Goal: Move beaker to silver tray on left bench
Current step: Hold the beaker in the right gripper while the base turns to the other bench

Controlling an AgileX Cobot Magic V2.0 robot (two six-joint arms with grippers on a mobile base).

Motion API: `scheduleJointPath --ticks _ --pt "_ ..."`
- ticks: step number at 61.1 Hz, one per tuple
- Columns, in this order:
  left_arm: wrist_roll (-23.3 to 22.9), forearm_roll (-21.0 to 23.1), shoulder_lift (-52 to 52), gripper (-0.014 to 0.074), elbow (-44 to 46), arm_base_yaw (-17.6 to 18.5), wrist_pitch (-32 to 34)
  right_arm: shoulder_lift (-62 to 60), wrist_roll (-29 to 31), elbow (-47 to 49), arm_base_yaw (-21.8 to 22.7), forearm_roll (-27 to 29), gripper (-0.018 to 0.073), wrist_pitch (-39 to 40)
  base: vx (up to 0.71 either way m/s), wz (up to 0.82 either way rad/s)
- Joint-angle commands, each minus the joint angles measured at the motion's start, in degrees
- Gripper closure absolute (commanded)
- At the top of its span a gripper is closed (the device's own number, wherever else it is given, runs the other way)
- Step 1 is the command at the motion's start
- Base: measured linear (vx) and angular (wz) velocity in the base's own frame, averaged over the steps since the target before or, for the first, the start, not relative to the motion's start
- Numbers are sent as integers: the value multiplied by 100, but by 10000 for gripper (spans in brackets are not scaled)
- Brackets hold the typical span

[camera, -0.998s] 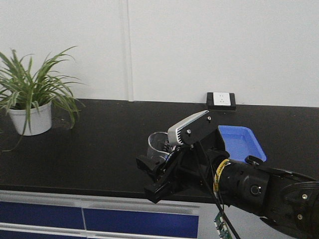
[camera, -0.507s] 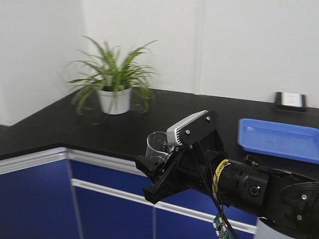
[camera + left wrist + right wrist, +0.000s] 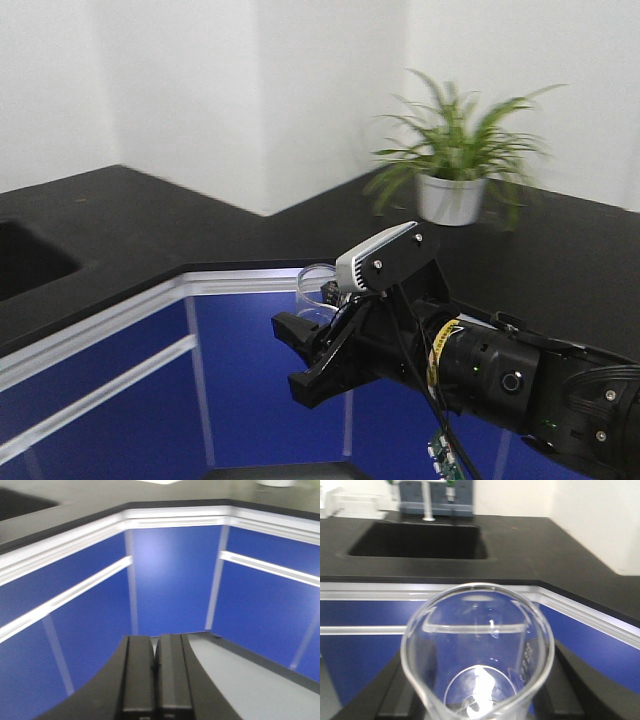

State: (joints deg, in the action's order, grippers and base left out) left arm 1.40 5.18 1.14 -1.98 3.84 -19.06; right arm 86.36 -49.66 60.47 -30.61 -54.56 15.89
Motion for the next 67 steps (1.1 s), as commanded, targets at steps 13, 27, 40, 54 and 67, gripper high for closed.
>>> scheduleJointPath --ticks 13,27,40,54,67 --pt "2 31 34 595 -102 -11 476 -216 -8 187 6 94 573 288 -2 82" --pt "2 31 34 595 -102 -11 476 -216 -8 187 6 94 573 288 4 94" --pt "2 31 34 595 -102 -11 476 -216 -8 187 6 94 573 288 9 96" --pt "2 31 34 595 -102 -11 476 -216 -8 187 6 94 573 288 14 77" --pt "2 31 34 595 -102 -11 476 -216 -8 187 6 94 573 278 17 54"
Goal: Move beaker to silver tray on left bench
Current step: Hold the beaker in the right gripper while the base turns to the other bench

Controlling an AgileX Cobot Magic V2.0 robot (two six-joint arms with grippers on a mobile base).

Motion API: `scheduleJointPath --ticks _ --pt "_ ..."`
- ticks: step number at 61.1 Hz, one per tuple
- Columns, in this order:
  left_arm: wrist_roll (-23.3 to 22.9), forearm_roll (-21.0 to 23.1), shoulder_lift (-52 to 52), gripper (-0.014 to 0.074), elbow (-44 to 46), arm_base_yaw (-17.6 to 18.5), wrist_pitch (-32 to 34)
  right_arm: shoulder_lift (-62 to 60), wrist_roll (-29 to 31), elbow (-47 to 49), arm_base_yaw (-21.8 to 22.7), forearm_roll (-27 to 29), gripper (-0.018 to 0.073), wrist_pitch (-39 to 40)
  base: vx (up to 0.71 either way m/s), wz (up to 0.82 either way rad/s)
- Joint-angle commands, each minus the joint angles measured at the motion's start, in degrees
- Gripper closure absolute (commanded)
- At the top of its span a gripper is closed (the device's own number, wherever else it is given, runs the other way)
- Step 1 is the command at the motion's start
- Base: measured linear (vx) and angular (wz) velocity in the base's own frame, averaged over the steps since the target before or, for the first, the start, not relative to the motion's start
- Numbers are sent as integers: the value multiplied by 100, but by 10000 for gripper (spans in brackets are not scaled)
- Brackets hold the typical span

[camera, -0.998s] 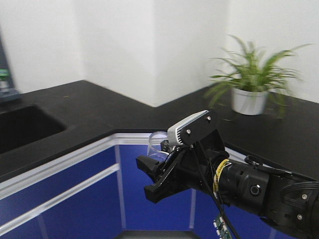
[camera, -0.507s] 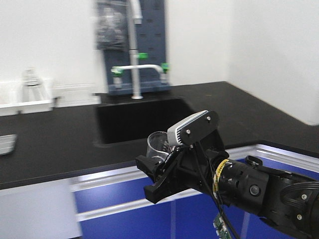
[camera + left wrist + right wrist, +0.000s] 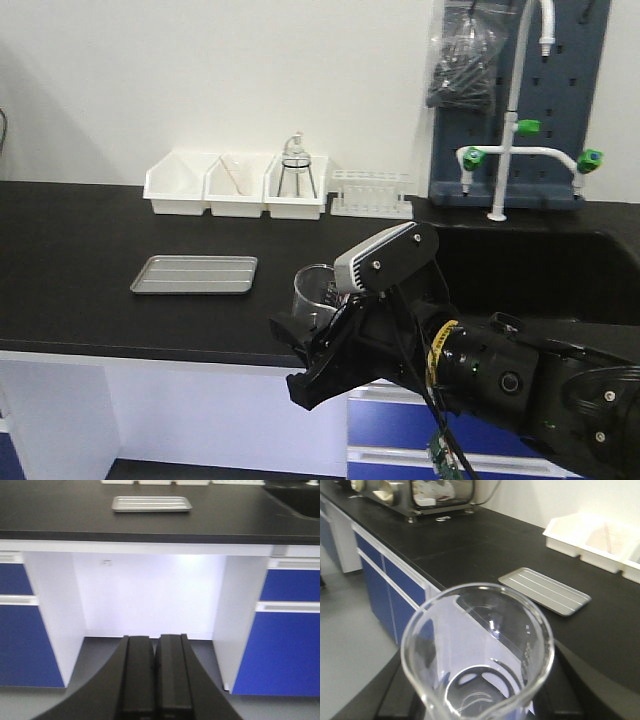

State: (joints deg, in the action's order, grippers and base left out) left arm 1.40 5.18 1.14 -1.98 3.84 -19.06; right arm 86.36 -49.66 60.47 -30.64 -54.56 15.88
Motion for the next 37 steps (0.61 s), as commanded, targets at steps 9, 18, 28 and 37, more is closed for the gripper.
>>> scheduleJointPath --ticks 9,18,28,37 --pt "2 31 34 595 -102 -11 476 -216 -8 187 8 94 573 278 17 44" --pt "2 31 34 595 -102 -11 476 -216 -8 187 8 94 571 278 17 39" --pt "2 31 34 595 -102 -11 476 -216 -8 187 8 94 570 278 18 33" --pt "2 31 34 595 -102 -11 476 -216 -8 187 8 94 570 278 19 24"
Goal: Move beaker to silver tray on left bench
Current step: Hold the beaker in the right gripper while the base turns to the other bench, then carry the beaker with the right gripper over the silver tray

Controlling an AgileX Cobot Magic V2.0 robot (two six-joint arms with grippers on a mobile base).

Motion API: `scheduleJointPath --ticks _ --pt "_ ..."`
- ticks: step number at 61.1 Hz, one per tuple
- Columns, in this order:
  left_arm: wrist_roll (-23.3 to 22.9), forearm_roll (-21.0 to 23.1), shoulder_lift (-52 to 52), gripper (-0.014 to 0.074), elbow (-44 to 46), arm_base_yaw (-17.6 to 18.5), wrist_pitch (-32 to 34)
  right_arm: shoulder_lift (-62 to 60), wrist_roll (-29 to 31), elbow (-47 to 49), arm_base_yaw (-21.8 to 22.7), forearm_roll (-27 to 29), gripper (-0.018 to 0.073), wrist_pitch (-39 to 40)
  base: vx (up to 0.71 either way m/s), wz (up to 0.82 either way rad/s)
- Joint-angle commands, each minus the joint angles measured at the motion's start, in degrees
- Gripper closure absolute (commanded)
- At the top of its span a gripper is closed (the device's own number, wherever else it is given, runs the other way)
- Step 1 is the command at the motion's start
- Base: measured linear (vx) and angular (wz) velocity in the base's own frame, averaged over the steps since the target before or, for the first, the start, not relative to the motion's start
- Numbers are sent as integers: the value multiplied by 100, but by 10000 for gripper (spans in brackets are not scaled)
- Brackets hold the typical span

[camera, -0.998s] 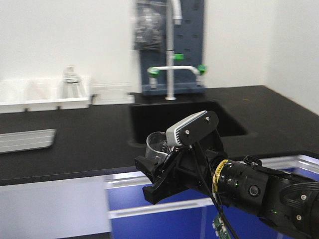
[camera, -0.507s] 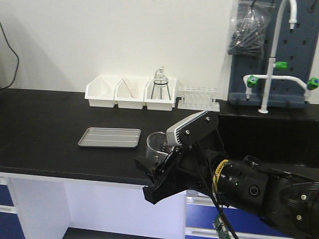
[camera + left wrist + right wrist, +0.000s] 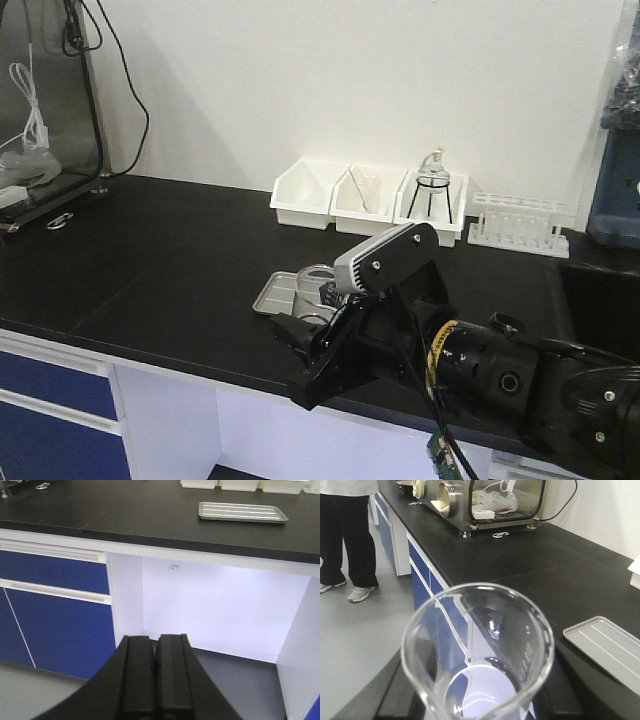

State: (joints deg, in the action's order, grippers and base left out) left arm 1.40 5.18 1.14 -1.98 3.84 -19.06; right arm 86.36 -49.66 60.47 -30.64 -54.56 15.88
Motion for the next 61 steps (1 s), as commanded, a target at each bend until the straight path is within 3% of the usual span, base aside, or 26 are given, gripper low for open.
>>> scheduleJointPath --ticks 1,61 --pt "2 31 34 595 -102 -11 476 -216 -8 187 8 94 570 278 20 19" --pt "2 31 34 595 -102 -11 476 -216 -8 187 8 94 571 272 25 -7"
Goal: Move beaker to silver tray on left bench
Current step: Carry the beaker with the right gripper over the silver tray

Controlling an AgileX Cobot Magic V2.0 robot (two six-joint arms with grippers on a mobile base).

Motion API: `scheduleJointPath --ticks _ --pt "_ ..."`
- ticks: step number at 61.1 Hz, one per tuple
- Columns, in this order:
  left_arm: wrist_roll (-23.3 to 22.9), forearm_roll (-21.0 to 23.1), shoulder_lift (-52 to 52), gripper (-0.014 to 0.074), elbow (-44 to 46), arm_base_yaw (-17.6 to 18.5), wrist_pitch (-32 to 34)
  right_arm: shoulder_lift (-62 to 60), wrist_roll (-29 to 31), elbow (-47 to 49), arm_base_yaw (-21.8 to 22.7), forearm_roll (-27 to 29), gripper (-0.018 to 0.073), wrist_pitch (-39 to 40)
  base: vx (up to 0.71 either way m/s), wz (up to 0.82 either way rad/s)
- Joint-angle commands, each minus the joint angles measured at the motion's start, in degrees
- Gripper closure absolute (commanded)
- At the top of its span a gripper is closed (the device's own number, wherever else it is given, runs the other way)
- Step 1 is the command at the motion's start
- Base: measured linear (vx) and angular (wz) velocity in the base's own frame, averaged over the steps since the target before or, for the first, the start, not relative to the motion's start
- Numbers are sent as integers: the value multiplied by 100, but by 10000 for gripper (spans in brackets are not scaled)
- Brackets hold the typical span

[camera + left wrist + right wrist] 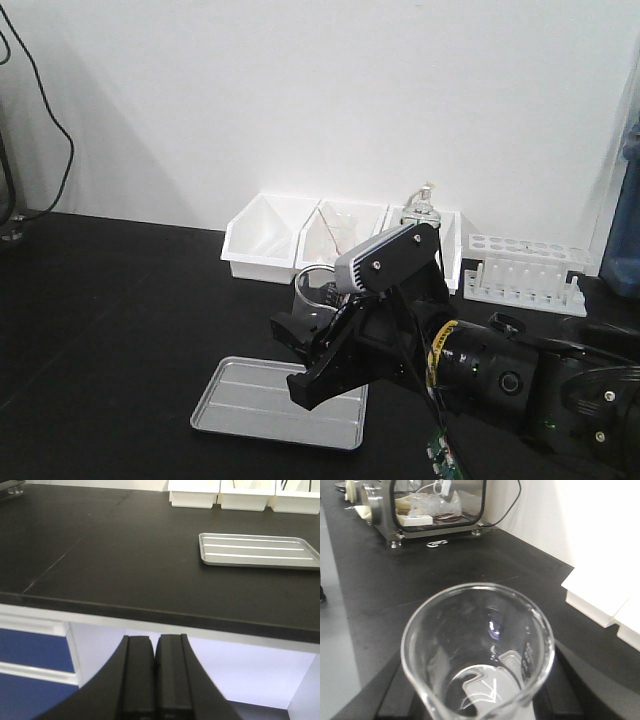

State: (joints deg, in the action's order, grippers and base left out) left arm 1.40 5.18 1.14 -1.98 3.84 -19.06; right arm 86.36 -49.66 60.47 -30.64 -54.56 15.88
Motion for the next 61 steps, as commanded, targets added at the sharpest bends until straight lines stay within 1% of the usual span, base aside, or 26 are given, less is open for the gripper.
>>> scheduleJointPath --ticks 1,29,61 --pt "2 31 34 595 -102 -11 476 -216 -8 187 8 94 571 272 20 -11" --pt "2 31 34 595 -102 -11 476 -216 -8 187 8 94 571 272 13 -10" --pt "2 31 34 595 -102 -11 476 -216 -8 187 8 94 571 277 3 -4"
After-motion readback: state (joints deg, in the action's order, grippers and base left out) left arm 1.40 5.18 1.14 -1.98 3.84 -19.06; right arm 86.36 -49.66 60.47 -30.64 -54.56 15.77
